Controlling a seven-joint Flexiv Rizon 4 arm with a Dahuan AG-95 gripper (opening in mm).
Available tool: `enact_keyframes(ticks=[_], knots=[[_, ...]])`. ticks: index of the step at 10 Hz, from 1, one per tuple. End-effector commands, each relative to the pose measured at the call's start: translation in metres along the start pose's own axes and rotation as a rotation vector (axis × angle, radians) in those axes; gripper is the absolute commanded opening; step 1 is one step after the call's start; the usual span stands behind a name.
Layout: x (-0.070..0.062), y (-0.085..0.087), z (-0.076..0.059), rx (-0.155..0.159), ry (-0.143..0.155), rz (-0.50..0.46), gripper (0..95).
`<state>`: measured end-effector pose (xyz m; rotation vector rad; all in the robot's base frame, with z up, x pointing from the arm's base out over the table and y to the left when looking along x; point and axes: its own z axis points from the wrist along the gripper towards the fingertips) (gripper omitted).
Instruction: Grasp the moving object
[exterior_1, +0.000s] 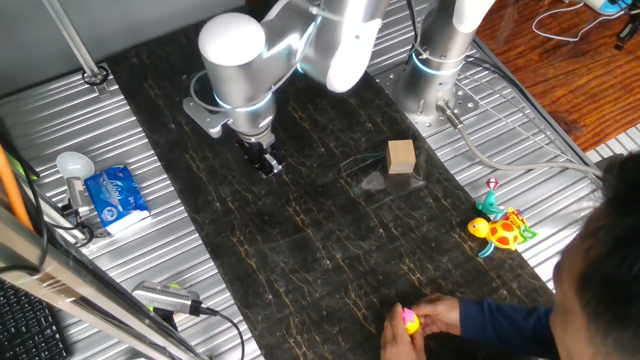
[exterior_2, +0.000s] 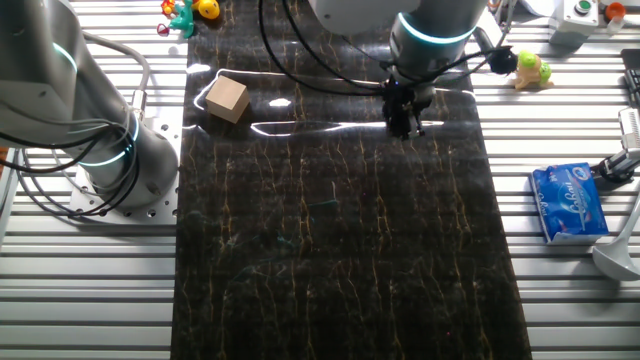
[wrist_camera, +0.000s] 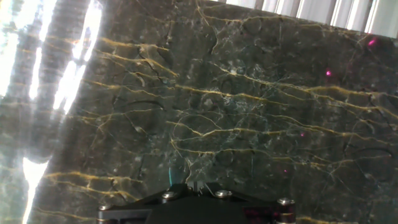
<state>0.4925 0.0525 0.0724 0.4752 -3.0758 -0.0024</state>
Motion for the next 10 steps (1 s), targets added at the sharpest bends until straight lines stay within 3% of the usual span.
enact_keyframes(ticks=[1,4,5,10], knots=[[0.000,0.001,-0.009,-0.001,0.005,-0.003,0.0],[0.001,0.006,-0.036,-0.005,0.022,-0.010,0.0],[0.003,0.005,-0.040,-0.003,0.014,-0.017,0.0],[0.010,-0.002,-0.048,-0.003,0.019,-0.019,0.0]])
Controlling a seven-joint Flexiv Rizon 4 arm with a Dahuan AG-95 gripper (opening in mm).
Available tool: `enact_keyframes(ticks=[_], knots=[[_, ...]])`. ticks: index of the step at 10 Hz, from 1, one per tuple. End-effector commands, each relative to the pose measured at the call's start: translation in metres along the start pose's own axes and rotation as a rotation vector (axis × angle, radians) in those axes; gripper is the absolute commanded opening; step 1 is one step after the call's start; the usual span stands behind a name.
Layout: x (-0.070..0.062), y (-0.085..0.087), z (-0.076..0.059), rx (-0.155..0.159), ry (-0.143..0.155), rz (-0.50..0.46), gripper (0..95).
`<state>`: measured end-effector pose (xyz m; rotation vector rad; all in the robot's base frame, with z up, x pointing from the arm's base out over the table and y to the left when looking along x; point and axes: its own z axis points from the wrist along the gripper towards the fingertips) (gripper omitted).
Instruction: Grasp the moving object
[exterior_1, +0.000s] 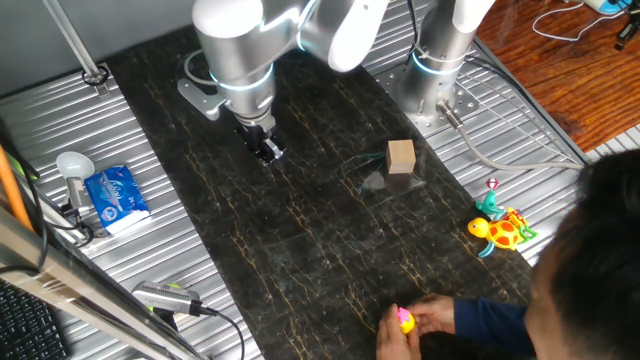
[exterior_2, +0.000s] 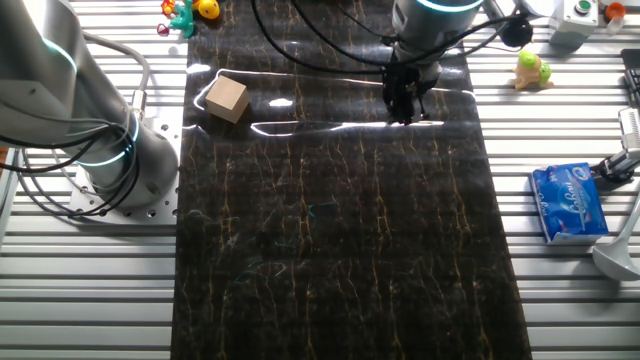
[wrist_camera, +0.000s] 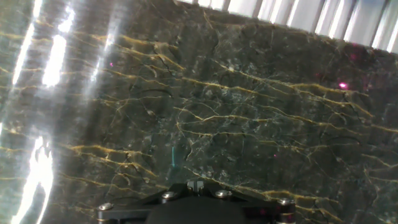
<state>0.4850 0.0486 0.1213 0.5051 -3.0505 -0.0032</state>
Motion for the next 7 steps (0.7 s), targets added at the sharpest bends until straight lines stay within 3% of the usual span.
enact_keyframes(ticks=[1,7], knots=[[0.0000,-0.0005,0.0009,0.000,0.001,0.004,0.0],[0.0006,-0.0004,0.0012,-0.013,0.005,-0.003,0.0]])
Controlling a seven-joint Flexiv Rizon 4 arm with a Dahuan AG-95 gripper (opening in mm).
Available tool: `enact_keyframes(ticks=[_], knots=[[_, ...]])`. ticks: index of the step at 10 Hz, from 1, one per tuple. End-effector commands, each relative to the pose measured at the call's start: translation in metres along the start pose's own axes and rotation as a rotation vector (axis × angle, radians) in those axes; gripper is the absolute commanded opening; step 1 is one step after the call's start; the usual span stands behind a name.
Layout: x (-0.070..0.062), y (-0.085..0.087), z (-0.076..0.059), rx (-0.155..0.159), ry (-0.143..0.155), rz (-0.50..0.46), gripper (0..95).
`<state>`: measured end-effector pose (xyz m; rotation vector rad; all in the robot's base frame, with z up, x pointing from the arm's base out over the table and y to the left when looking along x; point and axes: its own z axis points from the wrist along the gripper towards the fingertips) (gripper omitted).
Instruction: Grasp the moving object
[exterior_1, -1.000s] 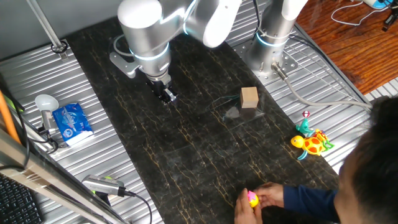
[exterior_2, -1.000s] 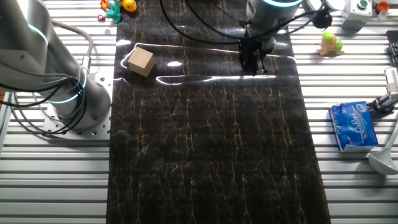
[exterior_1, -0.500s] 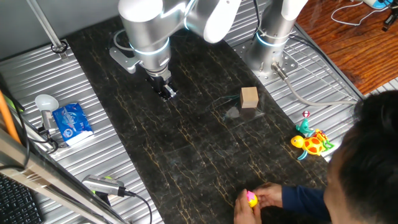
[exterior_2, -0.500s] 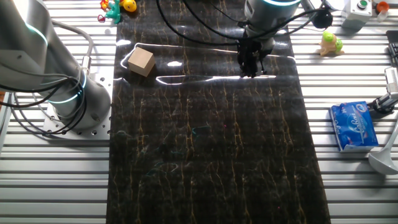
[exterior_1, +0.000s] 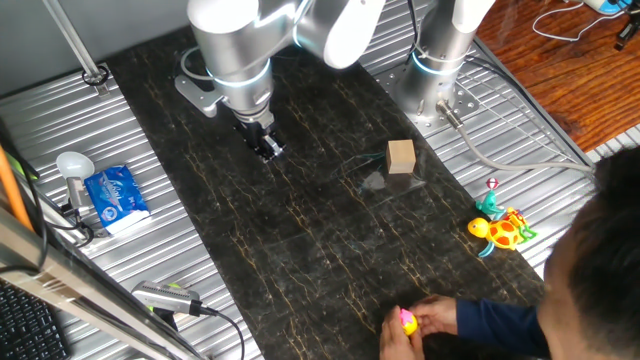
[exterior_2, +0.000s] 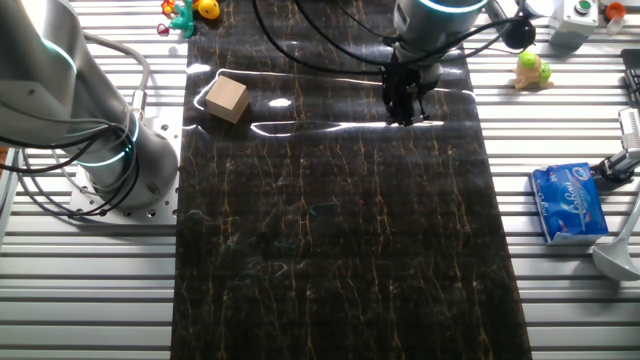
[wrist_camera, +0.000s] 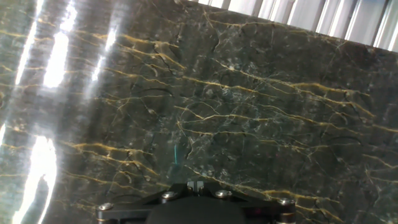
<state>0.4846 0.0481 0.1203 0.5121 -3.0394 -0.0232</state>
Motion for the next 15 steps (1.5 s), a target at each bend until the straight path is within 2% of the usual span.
enact_keyframes(ticks=[1,5,7,8,10,11,15], knots=[[0.0001,-0.0001,0.0002,0.002,-0.002,0.004,0.0],[0.0001,-0.0001,0.0002,0.004,0.000,0.031,0.0],[0.0001,-0.0001,0.0002,0.000,-0.011,0.038,0.0],[0.0001,-0.0001,0.0002,0.001,-0.025,0.041,0.0],[0.0001,-0.0001,0.0002,-0.005,-0.070,0.033,0.0],[0.0001,-0.0001,0.0002,-0.008,-0.076,0.033,0.0],[0.0001,-0.0001,0.0002,-0.004,-0.072,0.024,0.0]])
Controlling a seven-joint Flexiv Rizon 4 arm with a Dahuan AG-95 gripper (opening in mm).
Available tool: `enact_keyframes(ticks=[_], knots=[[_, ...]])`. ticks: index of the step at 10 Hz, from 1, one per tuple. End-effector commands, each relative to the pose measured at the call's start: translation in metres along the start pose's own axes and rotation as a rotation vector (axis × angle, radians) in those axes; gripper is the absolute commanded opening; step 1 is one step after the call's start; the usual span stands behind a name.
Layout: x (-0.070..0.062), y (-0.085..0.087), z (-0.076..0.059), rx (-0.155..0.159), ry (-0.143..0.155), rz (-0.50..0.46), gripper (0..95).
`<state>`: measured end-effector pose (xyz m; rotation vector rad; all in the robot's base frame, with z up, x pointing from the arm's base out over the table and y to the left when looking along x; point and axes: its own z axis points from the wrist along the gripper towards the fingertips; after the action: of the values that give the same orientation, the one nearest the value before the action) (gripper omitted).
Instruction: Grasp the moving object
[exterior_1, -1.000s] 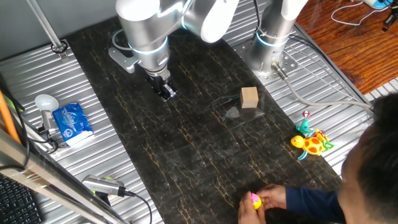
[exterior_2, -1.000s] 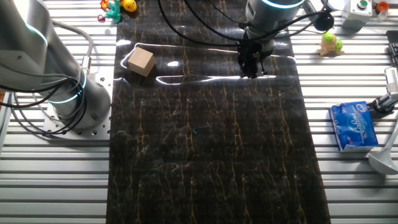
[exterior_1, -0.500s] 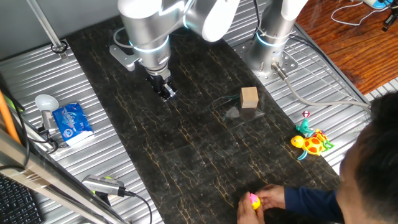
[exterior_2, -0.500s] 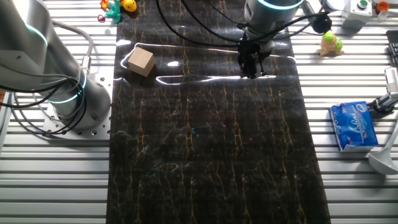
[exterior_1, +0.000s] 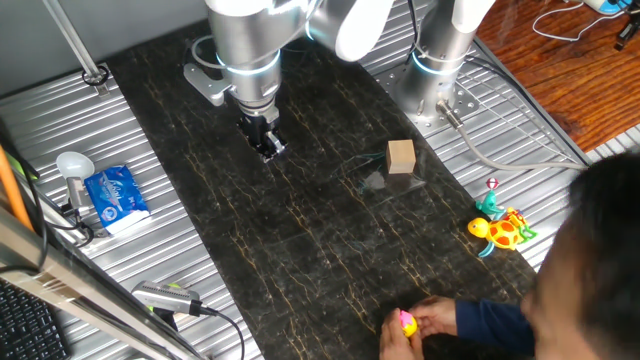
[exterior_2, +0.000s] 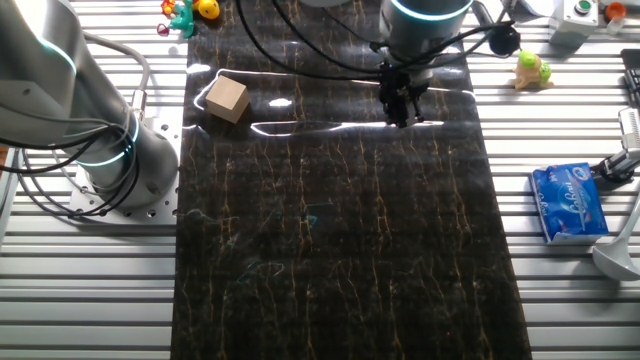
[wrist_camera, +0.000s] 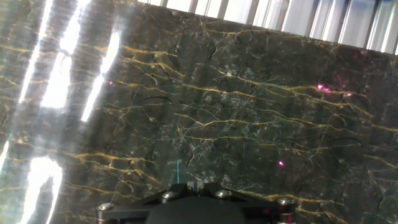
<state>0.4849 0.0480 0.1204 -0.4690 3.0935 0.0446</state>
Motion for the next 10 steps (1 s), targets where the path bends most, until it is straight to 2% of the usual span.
enact_keyframes(ticks=[1,2,5,10], knots=[[0.000,0.000,0.000,0.000,0.005,-0.013,0.0],[-0.001,-0.001,-0.004,0.000,0.008,-0.015,0.0],[-0.008,-0.003,-0.034,0.002,0.021,-0.018,0.0],[-0.009,-0.003,-0.036,0.009,0.026,-0.021,0.0]])
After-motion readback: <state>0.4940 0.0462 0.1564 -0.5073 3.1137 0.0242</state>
